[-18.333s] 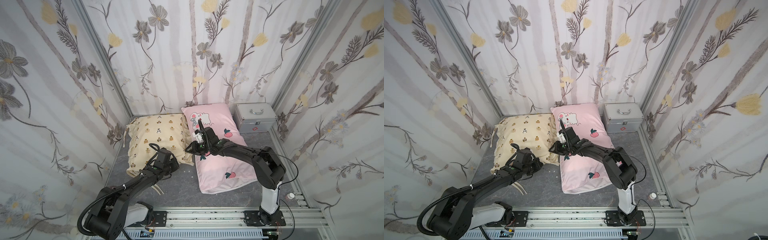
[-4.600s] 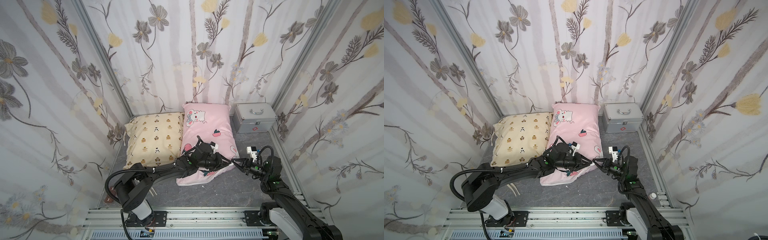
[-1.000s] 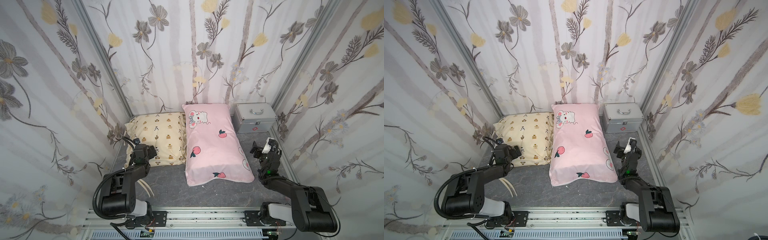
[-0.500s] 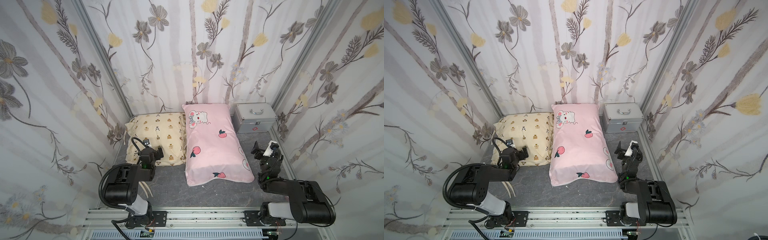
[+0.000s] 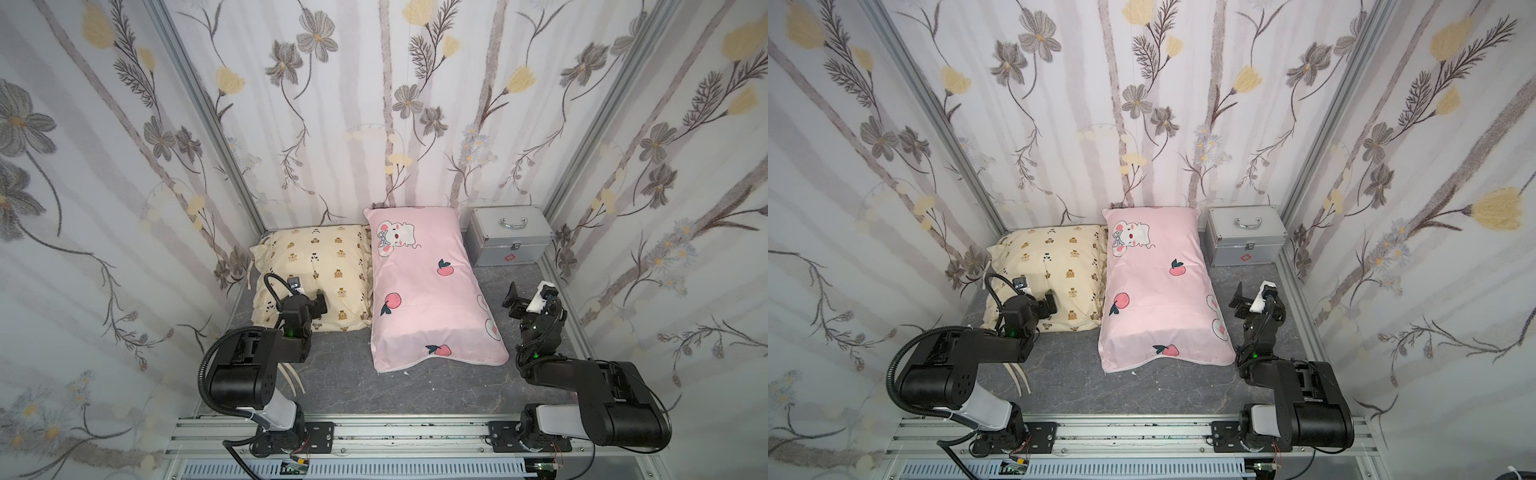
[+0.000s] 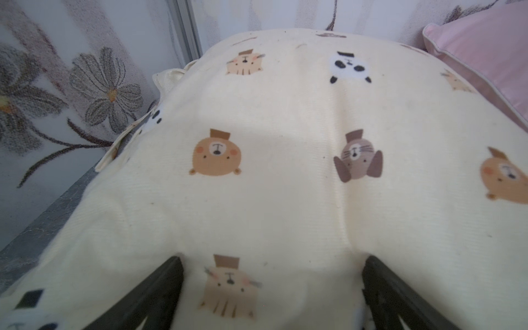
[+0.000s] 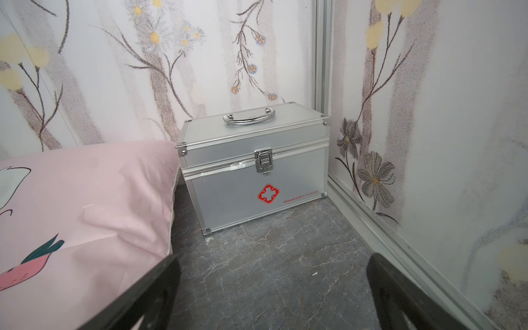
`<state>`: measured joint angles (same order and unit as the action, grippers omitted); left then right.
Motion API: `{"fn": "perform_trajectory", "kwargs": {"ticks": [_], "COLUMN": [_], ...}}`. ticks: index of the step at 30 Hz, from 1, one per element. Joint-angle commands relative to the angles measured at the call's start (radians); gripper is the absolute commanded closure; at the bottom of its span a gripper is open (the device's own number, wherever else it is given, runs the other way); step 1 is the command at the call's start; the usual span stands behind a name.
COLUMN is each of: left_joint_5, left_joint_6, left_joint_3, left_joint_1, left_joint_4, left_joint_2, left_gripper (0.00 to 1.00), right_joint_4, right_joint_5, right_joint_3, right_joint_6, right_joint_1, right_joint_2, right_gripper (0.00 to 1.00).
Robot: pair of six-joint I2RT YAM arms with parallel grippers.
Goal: Zip up pillowcases
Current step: Reset both arms
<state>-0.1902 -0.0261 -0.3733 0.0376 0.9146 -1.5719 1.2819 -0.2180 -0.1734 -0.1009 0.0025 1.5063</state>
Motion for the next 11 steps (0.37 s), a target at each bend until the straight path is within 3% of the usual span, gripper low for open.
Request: {"fn": "perform_trajectory", "kwargs": {"ticks": [1,11], "left_joint_5": [0.006,0.028], "left_joint_6": [0.009,-0.004], "left_joint_3": [-0.003,-0.006], "left_joint_1": [0.001,-0.015], "left_joint_4": [0.035,0.024], "left_joint_2": [0.000,-0.002], "left_gripper": [0.00,0.00], "right_joint_4": [0.055,0.056], "right_joint_5": [-0.009,-0.009], "right_joint_3": [-0.005,-0.005], "right_joint_6": [0.009,0.009], "right_joint_1": [0.001,0.001], "right_joint_2": [0.003,0.003], "right_gripper": [0.00,0.00]}}
